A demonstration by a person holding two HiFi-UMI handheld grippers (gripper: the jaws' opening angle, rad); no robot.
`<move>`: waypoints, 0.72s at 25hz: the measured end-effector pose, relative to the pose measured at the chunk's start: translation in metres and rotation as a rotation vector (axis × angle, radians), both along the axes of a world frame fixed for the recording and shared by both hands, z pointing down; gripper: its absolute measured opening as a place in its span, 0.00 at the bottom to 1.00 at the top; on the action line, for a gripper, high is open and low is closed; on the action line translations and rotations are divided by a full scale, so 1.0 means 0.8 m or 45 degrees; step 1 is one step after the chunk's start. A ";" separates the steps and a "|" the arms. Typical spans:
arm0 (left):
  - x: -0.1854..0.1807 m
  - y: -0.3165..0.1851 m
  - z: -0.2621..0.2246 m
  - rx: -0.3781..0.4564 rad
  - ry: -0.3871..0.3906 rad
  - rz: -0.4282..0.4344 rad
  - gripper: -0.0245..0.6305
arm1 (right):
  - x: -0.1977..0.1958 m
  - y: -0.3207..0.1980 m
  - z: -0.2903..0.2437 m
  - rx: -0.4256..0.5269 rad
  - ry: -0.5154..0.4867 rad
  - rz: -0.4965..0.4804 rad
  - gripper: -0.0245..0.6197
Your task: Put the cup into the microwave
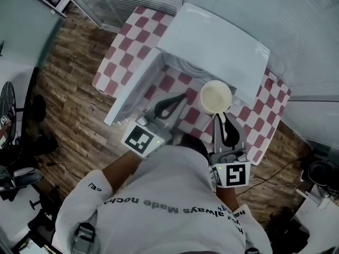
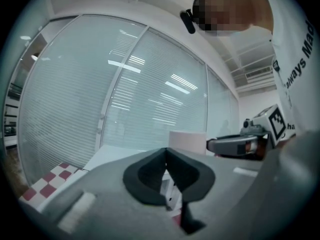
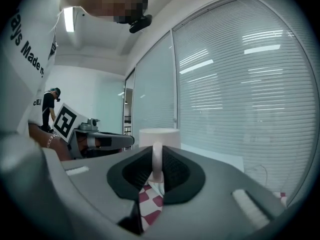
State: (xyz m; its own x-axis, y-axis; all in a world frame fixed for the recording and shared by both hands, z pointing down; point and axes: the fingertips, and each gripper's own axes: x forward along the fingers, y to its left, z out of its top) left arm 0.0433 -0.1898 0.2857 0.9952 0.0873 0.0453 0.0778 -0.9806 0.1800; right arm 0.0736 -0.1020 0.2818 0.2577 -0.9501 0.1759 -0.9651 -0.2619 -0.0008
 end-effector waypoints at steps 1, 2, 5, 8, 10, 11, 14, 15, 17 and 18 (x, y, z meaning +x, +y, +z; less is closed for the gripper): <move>-0.003 -0.004 0.002 -0.001 -0.003 0.009 0.04 | -0.003 -0.004 0.001 -0.001 0.002 0.008 0.10; -0.005 -0.007 0.004 0.000 -0.007 0.017 0.04 | -0.005 -0.008 0.002 -0.002 0.003 0.015 0.10; -0.009 -0.015 0.006 0.008 -0.002 0.025 0.04 | -0.013 -0.016 0.004 -0.006 0.003 0.016 0.10; -0.015 -0.022 0.005 0.007 0.001 0.010 0.04 | -0.021 -0.022 0.006 -0.012 0.003 -0.004 0.10; -0.014 -0.025 0.010 0.003 -0.008 -0.001 0.04 | -0.022 -0.025 0.010 -0.020 0.001 -0.018 0.10; -0.013 -0.025 0.013 -0.003 -0.006 -0.005 0.04 | -0.020 -0.025 0.012 -0.027 0.001 -0.028 0.10; -0.010 -0.020 0.022 -0.034 0.013 -0.005 0.04 | -0.017 -0.024 0.022 -0.038 -0.004 -0.052 0.10; -0.010 -0.018 0.027 -0.037 0.015 -0.001 0.04 | -0.017 -0.024 0.026 -0.036 -0.015 -0.050 0.10; -0.009 -0.017 0.038 -0.024 0.027 0.002 0.04 | -0.017 -0.022 0.040 -0.054 -0.024 -0.063 0.10; -0.007 -0.016 0.044 -0.021 0.020 -0.001 0.04 | -0.017 -0.020 0.048 -0.067 -0.024 -0.073 0.10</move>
State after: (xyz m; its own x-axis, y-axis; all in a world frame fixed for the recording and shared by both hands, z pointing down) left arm 0.0378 -0.2028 0.3206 0.9958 0.0874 0.0285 0.0802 -0.9775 0.1952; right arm 0.0602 -0.1176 0.3202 0.1992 -0.9526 0.2301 -0.9785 -0.2062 -0.0068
